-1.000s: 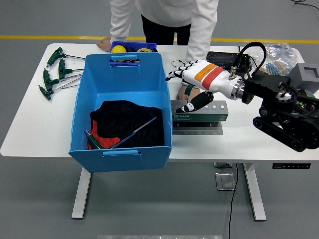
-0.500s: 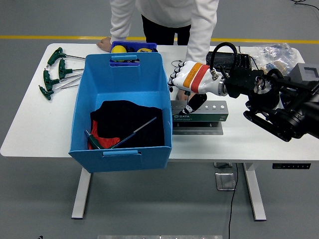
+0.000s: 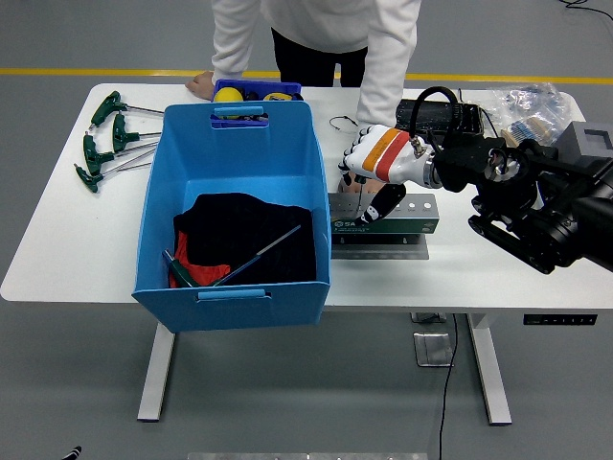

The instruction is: Lift tool from toolbox,place it in box,lift tool from toolbox,place it in box

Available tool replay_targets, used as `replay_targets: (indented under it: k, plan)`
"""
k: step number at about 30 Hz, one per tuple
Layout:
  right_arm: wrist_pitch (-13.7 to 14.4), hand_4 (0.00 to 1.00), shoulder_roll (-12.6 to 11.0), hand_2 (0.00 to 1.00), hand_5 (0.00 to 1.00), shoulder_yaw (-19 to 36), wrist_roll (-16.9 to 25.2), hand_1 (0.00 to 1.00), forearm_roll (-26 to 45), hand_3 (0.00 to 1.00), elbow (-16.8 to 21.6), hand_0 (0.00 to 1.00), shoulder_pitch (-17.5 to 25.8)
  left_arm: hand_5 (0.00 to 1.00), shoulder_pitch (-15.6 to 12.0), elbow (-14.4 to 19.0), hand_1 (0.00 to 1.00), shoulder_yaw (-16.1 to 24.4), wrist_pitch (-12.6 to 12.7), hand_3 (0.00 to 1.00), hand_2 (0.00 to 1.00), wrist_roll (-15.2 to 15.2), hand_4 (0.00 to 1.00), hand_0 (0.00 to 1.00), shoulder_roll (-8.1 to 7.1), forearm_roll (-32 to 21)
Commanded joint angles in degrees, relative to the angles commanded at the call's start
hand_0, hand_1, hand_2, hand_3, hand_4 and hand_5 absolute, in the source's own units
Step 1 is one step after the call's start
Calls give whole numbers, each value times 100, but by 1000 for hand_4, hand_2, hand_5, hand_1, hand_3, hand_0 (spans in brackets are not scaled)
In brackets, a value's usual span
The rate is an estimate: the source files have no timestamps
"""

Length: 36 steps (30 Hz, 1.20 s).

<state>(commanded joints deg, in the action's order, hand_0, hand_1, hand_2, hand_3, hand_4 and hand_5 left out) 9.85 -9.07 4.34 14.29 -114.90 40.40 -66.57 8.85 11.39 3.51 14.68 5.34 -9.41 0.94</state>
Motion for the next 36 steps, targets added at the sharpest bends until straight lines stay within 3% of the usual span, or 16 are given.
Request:
replay_targets:
  k: [22, 36]
  plan:
    - [13, 998, 221, 655, 708, -373, 112, 626, -381, 538, -238, 742, -183, 734, 93, 21, 638, -8, 109, 756, 746, 35, 790, 751, -30, 3]
    - [-315, 998, 208, 617, 710, -150, 259, 582, -801, 495, -286, 722, -222, 734, 109, 32, 633, 78, 156, 754, 740, 52, 789, 753, -38, 73]
